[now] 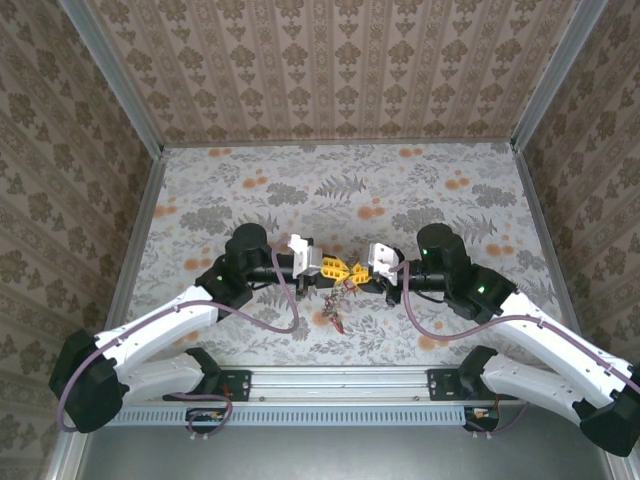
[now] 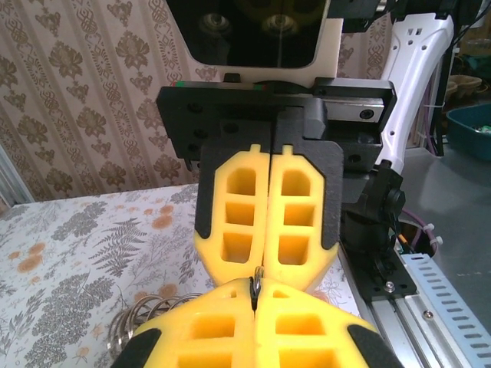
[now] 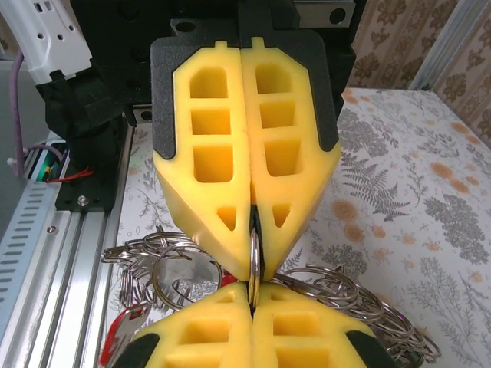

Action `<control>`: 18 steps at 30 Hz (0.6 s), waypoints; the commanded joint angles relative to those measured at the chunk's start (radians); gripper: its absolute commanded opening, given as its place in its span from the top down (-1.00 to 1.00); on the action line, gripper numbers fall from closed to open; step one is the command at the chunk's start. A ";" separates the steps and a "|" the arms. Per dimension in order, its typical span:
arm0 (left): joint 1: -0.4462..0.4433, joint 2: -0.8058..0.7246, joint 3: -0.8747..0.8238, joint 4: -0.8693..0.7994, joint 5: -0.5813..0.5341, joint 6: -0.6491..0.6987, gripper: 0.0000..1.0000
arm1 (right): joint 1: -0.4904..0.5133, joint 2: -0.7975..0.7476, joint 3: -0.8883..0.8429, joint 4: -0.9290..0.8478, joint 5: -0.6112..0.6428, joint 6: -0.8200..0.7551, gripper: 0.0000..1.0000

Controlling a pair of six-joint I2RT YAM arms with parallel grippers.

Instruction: Put the keys on the keyring

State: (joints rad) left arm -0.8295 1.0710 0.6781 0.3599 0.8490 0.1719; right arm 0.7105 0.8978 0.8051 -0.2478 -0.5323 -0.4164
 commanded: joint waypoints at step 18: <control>0.042 -0.113 0.051 -0.281 -0.026 0.100 1.00 | -0.002 -0.012 0.039 -0.085 0.002 -0.073 0.52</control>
State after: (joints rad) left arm -0.8013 1.0000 0.7204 0.0364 0.8207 0.2626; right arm 0.7113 0.9157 0.8761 -0.3706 -0.5278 -0.5125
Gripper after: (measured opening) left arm 0.043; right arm 0.237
